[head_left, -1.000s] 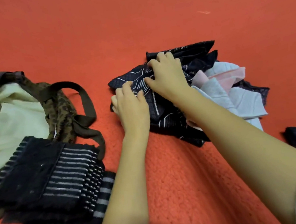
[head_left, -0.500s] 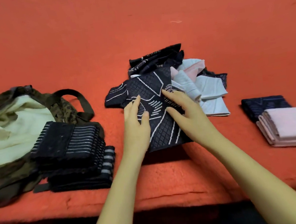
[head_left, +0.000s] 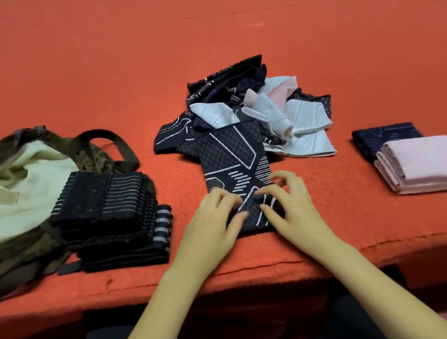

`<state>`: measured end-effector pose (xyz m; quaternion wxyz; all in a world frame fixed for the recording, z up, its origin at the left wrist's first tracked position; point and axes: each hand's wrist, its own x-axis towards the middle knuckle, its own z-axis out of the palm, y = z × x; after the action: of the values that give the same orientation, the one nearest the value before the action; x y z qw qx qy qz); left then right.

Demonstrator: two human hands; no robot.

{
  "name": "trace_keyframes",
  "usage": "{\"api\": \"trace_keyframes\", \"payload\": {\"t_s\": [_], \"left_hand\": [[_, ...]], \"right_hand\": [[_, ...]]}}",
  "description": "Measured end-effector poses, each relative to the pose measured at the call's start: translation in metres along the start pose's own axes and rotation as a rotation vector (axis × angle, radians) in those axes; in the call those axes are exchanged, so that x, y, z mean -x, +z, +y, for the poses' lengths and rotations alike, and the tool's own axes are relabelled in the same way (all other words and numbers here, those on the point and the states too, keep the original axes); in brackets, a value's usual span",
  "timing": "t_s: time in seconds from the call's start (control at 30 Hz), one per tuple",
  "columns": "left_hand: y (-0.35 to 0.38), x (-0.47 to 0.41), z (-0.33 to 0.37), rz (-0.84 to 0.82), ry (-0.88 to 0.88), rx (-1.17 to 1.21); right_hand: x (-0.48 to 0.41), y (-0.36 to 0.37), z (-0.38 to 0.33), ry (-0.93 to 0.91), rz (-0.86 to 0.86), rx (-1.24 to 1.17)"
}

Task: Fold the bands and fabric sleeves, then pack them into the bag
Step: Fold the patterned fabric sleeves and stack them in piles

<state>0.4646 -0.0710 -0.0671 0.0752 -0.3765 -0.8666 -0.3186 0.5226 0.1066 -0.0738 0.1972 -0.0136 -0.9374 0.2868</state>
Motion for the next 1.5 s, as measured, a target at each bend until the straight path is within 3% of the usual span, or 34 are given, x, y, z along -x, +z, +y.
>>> {"api": "trace_keyframes", "payload": {"t_s": [0.07,0.13,0.4,0.63,0.87,0.97,1.17,1.4,1.5], "left_hand": [[0.002,0.007,-0.004,-0.130,0.045,0.034],[0.006,0.007,-0.007,-0.153,0.037,0.030],[0.011,0.012,-0.002,0.006,0.095,-0.139],[0.007,0.011,-0.007,0.037,0.007,0.048],[0.005,0.011,-0.004,0.060,0.057,0.075],[0.001,0.011,0.000,0.095,-0.018,0.174],[-0.011,-0.008,0.002,0.143,-0.303,0.319],[0.010,-0.034,0.004,0.142,-0.531,-0.054],[0.013,-0.034,0.007,0.163,-0.531,-0.033]], "right_hand": [[0.001,-0.001,0.000,-0.039,-0.074,-0.016],[0.001,-0.001,0.000,-0.068,-0.100,-0.024],[0.007,-0.004,-0.003,-0.043,-0.122,-0.074],[0.006,0.000,0.003,-0.109,-0.148,-0.052],[0.006,-0.005,0.001,-0.158,-0.090,-0.062],[0.009,-0.008,-0.003,-0.145,-0.050,-0.147],[-0.012,-0.008,-0.007,0.080,0.015,-0.243],[-0.035,0.011,-0.007,0.260,0.054,0.014],[-0.039,0.015,-0.009,0.311,0.006,0.105]]}}
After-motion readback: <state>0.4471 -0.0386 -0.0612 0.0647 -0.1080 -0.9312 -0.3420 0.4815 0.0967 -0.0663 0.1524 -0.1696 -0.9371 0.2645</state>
